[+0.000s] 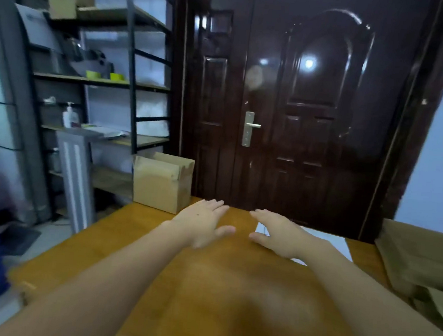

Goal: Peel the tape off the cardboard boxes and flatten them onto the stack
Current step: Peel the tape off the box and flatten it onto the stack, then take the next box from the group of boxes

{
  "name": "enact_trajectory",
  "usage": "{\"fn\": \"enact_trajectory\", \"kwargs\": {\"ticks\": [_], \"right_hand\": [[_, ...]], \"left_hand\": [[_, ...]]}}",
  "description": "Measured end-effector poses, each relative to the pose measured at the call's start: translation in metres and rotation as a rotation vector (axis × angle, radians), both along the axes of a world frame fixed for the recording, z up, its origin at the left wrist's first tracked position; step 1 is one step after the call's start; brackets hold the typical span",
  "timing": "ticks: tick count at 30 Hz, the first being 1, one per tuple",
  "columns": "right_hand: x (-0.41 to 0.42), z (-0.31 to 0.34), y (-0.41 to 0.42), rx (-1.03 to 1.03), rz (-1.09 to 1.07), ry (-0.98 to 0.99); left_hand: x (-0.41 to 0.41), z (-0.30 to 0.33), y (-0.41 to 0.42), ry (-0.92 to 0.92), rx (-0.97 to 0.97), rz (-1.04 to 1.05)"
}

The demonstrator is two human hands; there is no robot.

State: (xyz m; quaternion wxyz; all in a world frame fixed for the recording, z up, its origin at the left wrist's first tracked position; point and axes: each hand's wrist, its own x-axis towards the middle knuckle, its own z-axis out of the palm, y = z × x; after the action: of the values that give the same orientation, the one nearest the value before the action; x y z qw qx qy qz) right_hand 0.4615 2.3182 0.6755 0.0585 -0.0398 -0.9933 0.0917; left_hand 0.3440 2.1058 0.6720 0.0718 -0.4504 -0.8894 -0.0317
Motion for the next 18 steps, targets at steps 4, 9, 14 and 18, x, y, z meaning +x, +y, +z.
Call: {"fn": "enact_trajectory", "kwargs": {"ticks": [4, 9, 14, 18], "right_hand": [[-0.070, 0.004, -0.037, 0.010, 0.094, -0.016], [-0.156, 0.006, -0.065, -0.046, 0.147, -0.031], [-0.236, -0.006, -0.079, -0.108, 0.127, -0.029], [-0.284, -0.014, -0.085, -0.218, 0.087, 0.000]], "left_hand": [[-0.057, 0.003, -0.052, 0.006, -0.021, 0.152], [-0.135, 0.002, -0.096, 0.054, 0.029, 0.268], [-0.224, -0.020, -0.134, 0.072, -0.021, 0.411], [-0.289, -0.042, -0.152, 0.027, 0.034, 0.585]]}}
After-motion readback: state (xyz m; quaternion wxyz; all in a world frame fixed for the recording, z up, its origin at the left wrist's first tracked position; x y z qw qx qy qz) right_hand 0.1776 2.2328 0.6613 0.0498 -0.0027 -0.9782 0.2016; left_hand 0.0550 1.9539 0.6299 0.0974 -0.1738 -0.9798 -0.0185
